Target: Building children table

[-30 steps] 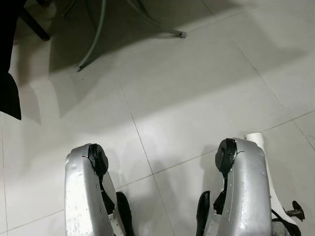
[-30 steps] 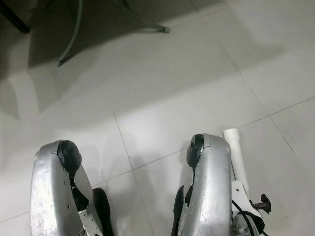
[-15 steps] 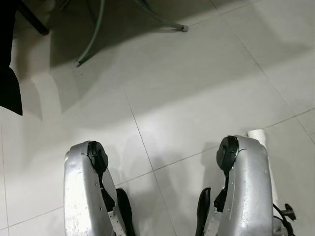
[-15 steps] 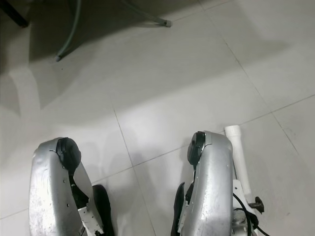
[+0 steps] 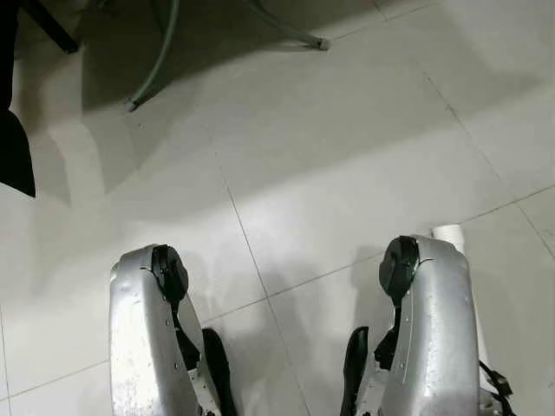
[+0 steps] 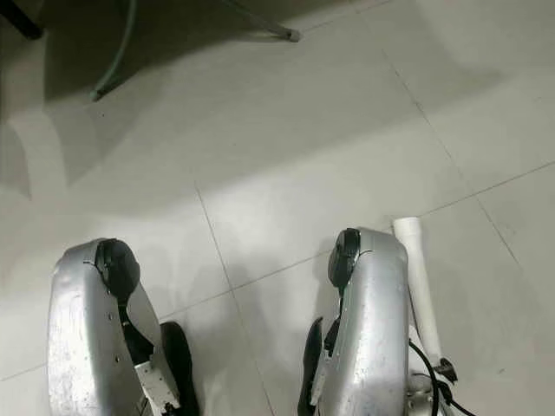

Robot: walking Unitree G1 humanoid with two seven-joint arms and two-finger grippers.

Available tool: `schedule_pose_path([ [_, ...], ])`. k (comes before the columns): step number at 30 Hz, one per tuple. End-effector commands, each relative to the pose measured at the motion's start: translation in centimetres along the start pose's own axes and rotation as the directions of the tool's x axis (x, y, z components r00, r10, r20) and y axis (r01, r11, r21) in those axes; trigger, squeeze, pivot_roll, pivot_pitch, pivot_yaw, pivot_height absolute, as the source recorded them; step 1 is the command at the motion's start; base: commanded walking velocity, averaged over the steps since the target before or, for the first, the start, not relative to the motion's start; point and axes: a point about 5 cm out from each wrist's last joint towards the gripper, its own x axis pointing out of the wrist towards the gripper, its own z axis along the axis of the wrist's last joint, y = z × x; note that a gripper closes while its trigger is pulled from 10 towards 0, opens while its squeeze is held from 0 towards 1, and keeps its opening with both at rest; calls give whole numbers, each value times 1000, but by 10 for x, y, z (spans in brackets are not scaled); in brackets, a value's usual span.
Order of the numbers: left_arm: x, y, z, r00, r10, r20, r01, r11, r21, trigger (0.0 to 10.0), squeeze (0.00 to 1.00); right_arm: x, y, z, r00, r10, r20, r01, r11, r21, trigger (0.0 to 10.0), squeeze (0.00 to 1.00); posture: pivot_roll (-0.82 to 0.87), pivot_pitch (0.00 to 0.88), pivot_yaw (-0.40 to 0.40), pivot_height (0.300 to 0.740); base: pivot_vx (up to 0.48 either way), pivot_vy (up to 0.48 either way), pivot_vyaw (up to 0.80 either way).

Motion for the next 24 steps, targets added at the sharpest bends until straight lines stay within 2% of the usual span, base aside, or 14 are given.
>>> schedule_pose_path([
  [1, -7, -5, -13, 997, -13, -72, 11, 999, -31, 10000, 0, 0, -1, -24, 997, -30, -77, 27, 999, -36, 10000, 0, 80, 510, 34, 300, 0, 0, 0],
  [4, -6, -7, -15, 997, -16, -76, 14, 999, -35, 10000, 0, 1, -9, -25, 995, -73, -67, 71, 997, -35, 10000, 0, 82, 512, 35, 300, 0, 0, 0],
  [11, -8, -7, -15, 997, -15, -79, 13, 999, -35, 10000, 0, 3, -10, -25, 995, -75, -63, 73, 997, -30, 10000, 0, 114, 512, 45, 300, 0, 0, 0],
  [12, -11, -4, -16, 996, -8, -87, 6, 1000, -30, 10000, 0, 3, -9, -21, 996, -73, -47, 71, 997, -28, 10000, 0, 129, 512, 53, 300, 0, 0, 0],
  [13, -22, 7, -22, 992, 13, -125, -14, 1000, -10, 10000, 0, 3, 0, -11, 998, -65, -4, 64, 997, -43, 10000, 0, 178, 510, 81, 300, 0, 0, 0],
  [18, -26, 11, -24, 990, 20, -139, -21, 1000, -2, 10000, 0, 3, 4, -9, 998, -61, 2, 61, 997, -43, 10000, 0, 178, 510, 81, 300, 0, 0, 0],
  [22, -41, 23, -30, 981, 43, -187, -39, 999, 24, 10000, 0, 1, 21, -3, 998, -58, -14, 58, 998, -20, 10000, 0, 222, 504, 108, 300, 0, 0, 0],
  [24, -43, 25, -31, 980, 44, -194, -39, 999, 30, 10000, 0, 0, 24, -5, 998, -55, -26, 55, 998, -17, 10000, 0, 231, 503, 114, 300, 0, 0, 0],
])
